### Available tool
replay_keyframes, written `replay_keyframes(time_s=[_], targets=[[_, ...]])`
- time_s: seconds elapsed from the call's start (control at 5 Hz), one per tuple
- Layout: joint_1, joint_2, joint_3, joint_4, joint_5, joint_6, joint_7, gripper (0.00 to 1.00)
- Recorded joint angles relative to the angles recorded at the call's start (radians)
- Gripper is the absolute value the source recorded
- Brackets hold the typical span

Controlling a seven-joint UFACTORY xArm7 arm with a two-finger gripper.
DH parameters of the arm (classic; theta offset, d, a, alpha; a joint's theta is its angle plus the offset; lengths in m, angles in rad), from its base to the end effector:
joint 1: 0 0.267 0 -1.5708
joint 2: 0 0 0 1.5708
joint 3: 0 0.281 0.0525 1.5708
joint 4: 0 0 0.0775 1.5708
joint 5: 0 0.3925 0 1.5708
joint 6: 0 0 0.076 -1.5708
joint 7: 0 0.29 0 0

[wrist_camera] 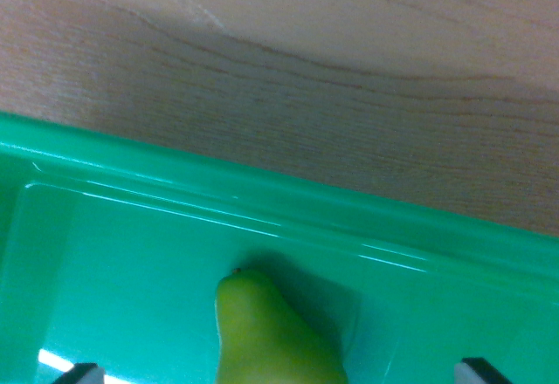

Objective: Pick fruit

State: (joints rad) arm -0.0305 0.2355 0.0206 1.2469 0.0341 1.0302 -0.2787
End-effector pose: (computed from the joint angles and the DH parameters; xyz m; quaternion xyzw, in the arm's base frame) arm 0.5611 0.0021 0.0942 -0.9920 -0.1249 0.0069 0.0181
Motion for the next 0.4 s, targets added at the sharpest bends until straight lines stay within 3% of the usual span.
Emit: replay_keyframes(time_s=[0.2,0.4], targets=[[-0.0021,0.015,0.000,-0.031,-0.0004,-0.046,-0.030,0.00],[-0.0021,0.015,0.000,-0.031,-0.0004,-0.046,-0.030,0.00]])
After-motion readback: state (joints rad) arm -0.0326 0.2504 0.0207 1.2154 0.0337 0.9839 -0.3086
